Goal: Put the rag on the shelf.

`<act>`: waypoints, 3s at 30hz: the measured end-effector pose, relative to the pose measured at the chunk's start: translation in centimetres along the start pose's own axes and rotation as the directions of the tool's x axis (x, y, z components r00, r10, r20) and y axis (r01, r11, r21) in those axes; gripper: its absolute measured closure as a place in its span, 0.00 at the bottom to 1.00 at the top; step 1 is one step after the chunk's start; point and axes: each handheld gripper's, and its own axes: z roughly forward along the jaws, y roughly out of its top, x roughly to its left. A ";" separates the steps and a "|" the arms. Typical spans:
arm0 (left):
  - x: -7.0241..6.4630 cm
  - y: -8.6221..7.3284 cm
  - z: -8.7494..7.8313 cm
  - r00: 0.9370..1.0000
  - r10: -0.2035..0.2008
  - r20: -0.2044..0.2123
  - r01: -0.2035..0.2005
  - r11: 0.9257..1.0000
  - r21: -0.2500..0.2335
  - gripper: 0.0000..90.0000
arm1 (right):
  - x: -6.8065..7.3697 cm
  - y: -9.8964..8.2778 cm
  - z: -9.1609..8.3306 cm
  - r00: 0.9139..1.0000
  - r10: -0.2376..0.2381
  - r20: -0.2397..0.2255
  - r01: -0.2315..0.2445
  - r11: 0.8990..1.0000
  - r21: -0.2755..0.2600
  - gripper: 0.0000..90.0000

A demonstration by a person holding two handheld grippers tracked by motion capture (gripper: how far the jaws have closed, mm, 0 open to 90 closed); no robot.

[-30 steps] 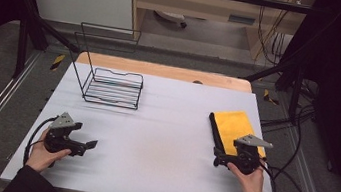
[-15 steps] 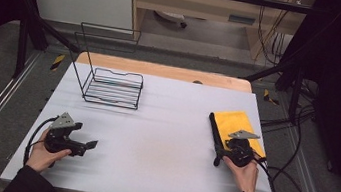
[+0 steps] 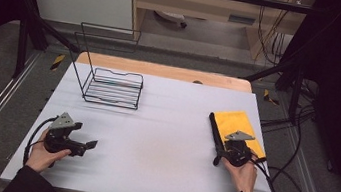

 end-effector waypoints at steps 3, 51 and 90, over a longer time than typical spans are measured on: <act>0.0 0.0 0.0 1.000 -0.001 0.001 0.001 1.000 -0.001 0.06 | -0.2 0.1 0.0 1.000 -0.008 0.014 0.008 1.000 0.015 0.76; -0.2 0.1 0.1 1.000 0.010 -0.001 -0.010 1.000 0.002 0.06 | 5.0 3.3 -2.9 0.978 0.063 -0.201 -0.072 0.997 -0.041 0.89; -0.3 0.1 0.0 1.000 0.007 -0.007 -0.007 1.000 0.001 0.06 | 17.9 6.8 -0.4 0.930 -0.020 -0.367 0.003 0.999 -0.049 0.88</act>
